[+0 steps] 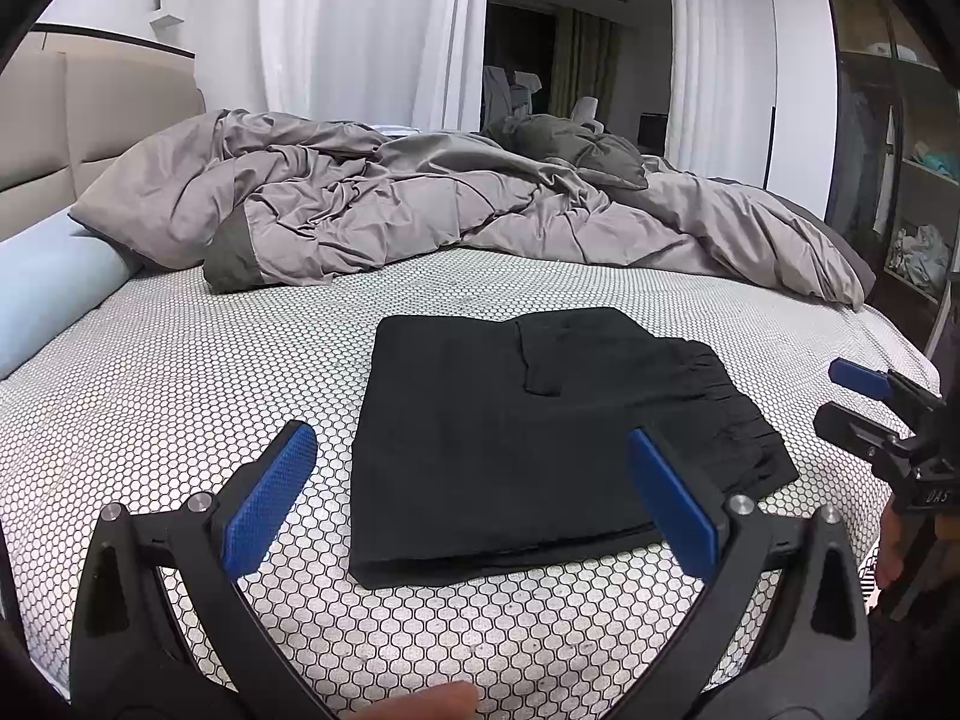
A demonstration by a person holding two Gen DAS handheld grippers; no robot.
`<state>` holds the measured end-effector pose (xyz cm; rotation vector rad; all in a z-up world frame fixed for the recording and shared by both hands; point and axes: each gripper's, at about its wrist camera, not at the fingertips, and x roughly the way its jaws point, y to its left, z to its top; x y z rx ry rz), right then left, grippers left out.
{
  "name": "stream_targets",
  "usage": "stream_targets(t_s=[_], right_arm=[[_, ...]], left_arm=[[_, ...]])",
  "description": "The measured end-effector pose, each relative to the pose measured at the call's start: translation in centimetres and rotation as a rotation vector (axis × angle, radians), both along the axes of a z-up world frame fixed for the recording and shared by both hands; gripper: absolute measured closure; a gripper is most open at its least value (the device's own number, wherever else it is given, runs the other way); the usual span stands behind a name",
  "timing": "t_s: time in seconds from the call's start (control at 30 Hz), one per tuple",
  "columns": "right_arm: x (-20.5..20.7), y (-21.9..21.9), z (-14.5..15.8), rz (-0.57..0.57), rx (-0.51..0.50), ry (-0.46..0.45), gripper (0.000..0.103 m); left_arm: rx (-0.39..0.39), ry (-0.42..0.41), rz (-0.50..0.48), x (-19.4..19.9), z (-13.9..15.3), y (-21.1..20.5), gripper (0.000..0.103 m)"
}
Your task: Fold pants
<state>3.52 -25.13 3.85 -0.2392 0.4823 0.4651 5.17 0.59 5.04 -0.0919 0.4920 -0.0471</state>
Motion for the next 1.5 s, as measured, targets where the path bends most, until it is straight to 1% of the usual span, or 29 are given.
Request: stream_targets(t_s=[0.5, 1.5], right_arm=[[0.10, 0.10, -0.09, 0.003, -0.007, 0.006, 0.000], [0.36, -0.28, -0.07, 0.004, -0.009, 0.008, 0.000]], left_arm=[[-0.006, -0.008, 0.014, -0.20, 0.15, -0.33, 0.001], [-0.006, -0.004, 0.010, -0.01, 0.09, -0.51, 0.001]])
